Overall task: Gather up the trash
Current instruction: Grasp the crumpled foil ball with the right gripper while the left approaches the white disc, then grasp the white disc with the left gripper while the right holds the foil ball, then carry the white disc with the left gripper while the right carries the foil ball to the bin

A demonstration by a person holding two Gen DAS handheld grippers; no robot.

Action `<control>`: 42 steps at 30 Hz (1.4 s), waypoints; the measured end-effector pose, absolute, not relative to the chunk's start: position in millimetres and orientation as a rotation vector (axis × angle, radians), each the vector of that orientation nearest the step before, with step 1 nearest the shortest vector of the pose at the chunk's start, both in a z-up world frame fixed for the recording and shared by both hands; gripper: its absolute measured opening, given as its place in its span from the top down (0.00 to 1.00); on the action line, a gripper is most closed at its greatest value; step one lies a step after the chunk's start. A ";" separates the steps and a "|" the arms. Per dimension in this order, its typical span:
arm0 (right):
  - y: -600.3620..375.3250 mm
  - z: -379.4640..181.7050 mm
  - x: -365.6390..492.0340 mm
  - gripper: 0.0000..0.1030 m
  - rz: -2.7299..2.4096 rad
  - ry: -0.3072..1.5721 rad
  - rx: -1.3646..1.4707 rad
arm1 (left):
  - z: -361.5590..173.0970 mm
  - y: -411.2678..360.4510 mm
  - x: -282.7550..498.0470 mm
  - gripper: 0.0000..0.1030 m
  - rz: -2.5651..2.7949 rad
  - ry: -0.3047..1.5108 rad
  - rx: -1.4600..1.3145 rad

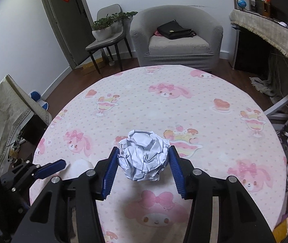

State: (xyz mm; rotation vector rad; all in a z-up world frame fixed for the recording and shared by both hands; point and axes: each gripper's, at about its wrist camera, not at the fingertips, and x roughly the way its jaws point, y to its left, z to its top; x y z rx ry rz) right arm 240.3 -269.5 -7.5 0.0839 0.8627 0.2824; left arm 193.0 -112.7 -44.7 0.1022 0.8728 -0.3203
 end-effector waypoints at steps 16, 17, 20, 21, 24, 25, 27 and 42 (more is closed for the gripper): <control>-247.6 -4.1 236.7 0.51 0.337 0.866 0.036 | -40.3 -103.7 198.9 0.60 -0.294 0.880 0.066; -244.1 -3.1 236.3 0.51 0.343 0.863 0.030 | -37.5 -100.9 197.4 0.60 -0.289 0.873 0.065; -234.9 -1.5 233.7 0.51 0.357 0.860 0.010 | -29.0 -88.6 194.2 0.60 -0.273 0.852 0.041; -229.7 -1.4 232.5 0.51 0.365 0.859 -0.004 | -26.9 -83.7 193.4 0.60 -0.267 0.850 0.031; -221.7 -1.4 230.5 0.51 0.376 0.860 -0.023 | -20.7 -66.4 191.3 0.60 -0.246 0.842 -0.005; -218.7 -1.0 229.5 0.51 0.381 0.858 -0.024 | -19.3 -62.3 190.2 0.60 -0.241 0.839 -0.010; -211.3 0.5 227.8 0.51 0.395 0.854 -0.032 | -15.1 -51.7 187.9 0.60 -0.225 0.830 -0.020; -128.2 14.0 203.8 0.51 0.530 0.816 -0.110 | -2.3 38.2 163.2 0.60 -0.102 0.790 -0.093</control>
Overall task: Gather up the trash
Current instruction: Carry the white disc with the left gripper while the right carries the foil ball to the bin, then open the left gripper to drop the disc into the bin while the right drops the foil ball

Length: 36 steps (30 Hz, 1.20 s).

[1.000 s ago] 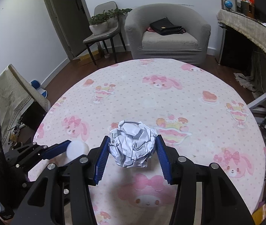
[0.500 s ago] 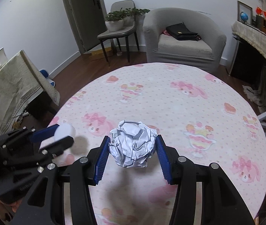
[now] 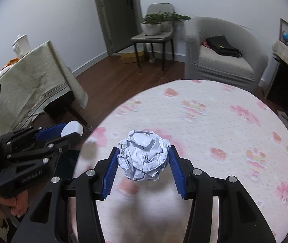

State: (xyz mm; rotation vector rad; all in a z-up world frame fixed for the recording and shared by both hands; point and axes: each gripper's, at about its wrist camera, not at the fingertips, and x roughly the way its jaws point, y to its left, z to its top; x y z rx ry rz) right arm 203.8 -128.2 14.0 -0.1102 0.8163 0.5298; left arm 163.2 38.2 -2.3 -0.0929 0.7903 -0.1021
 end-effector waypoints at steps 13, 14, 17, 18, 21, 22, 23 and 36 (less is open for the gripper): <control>-66.4 21.7 185.4 0.51 0.639 0.796 -0.133 | -31.9 130.7 136.7 0.60 0.053 0.859 -0.173; -59.0 22.4 184.1 0.51 0.651 0.794 -0.134 | -35.5 139.5 135.2 0.60 0.062 0.868 -0.192; -40.1 22.5 179.2 0.51 0.683 0.793 -0.142 | -48.1 160.9 128.6 0.60 0.101 0.889 -0.206; -33.5 21.7 177.3 0.51 0.694 0.795 -0.148 | -51.7 165.6 126.8 0.60 0.110 0.897 -0.209; -12.1 19.3 173.1 0.51 0.726 0.798 -0.169 | -68.7 182.1 120.5 0.60 0.135 0.938 -0.227; -6.3 18.4 172.6 0.51 0.734 0.799 -0.173 | -74.9 186.0 118.4 0.59 0.143 0.954 -0.225; 0.8 17.5 171.5 0.51 0.744 0.801 -0.177 | -83.1 191.3 114.4 0.59 0.150 0.974 -0.221; 76.7 -10.4 166.1 0.51 0.827 0.854 -0.230 | -139.1 239.9 84.5 0.59 0.192 1.129 -0.266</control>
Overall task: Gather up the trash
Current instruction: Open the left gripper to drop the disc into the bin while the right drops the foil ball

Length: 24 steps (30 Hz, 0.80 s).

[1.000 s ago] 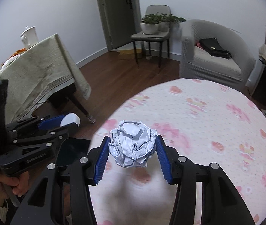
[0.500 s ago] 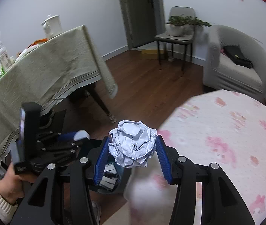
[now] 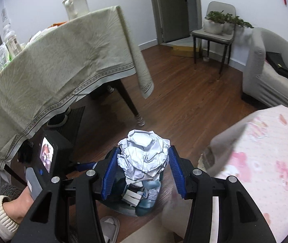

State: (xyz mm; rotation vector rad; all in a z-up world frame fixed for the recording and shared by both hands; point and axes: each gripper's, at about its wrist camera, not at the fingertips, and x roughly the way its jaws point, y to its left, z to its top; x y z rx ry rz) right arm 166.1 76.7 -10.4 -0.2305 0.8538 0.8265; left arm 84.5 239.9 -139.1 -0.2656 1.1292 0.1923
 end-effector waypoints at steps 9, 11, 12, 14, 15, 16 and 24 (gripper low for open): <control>104.9 -32.5 168.4 0.51 0.844 0.900 -0.258 | -174.1 252.5 82.3 0.47 0.172 1.220 -0.277; 109.4 -39.3 170.0 0.51 0.842 0.912 -0.262 | -169.4 255.1 81.1 0.46 0.162 1.203 -0.288; 112.2 -43.8 170.7 0.51 0.842 0.922 -0.267 | -165.9 256.2 79.9 0.46 0.158 1.189 -0.288; 116.3 -50.5 171.4 0.51 0.839 0.935 -0.276 | -160.4 258.1 78.3 0.46 0.166 1.168 -0.276; 118.8 -55.3 171.7 0.51 0.837 0.945 -0.281 | -157.4 259.7 77.3 0.46 0.170 1.158 -0.277; 120.1 -58.3 172.1 0.51 0.835 0.952 -0.285 | -152.5 263.1 75.5 0.46 0.174 1.143 -0.285; 130.9 -90.8 175.8 0.51 0.815 1.031 -0.311 | -114.8 274.7 66.2 0.45 0.211 1.035 -0.322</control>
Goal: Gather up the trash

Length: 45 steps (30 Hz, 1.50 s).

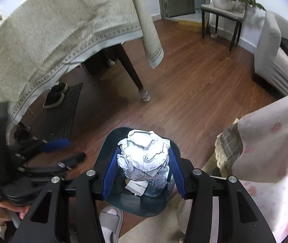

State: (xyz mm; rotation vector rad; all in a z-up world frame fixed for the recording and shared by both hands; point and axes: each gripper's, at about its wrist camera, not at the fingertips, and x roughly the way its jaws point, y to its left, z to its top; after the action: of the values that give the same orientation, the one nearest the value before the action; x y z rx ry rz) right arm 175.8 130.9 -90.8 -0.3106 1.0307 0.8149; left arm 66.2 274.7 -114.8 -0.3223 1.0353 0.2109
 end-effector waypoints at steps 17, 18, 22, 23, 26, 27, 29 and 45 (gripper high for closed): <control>166.6 -200.5 156.3 0.51 0.795 1.244 -0.491 | -33.2 281.0 46.7 0.51 0.233 0.831 -0.342; 167.0 -203.5 155.4 0.51 0.793 1.250 -0.497 | -29.8 280.3 46.1 0.51 0.232 0.821 -0.339; 167.7 -215.2 153.3 0.47 0.782 1.276 -0.517 | -14.8 276.9 43.4 0.51 0.221 0.787 -0.335; 167.0 -216.5 152.7 0.46 0.779 1.276 -0.521 | -12.0 276.5 42.6 0.51 0.218 0.782 -0.332; 162.5 -218.2 150.5 0.41 0.776 1.279 -0.529 | -3.8 274.4 39.2 0.51 0.217 0.761 -0.316; 161.2 -217.8 149.8 0.41 0.775 1.282 -0.531 | -1.5 273.9 38.4 0.51 0.217 0.755 -0.311; 159.3 -216.1 150.1 0.41 0.776 1.286 -0.525 | 3.1 272.4 37.9 0.50 0.216 0.747 -0.305; 144.5 -166.1 135.8 0.41 0.818 1.196 -0.489 | 25.7 252.2 31.0 0.22 0.222 0.716 -0.225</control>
State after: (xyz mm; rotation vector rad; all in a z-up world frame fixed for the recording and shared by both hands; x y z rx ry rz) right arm 135.8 144.5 -166.1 -0.4885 1.1962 0.8176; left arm 31.0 252.2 25.7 -0.2249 0.7164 0.2218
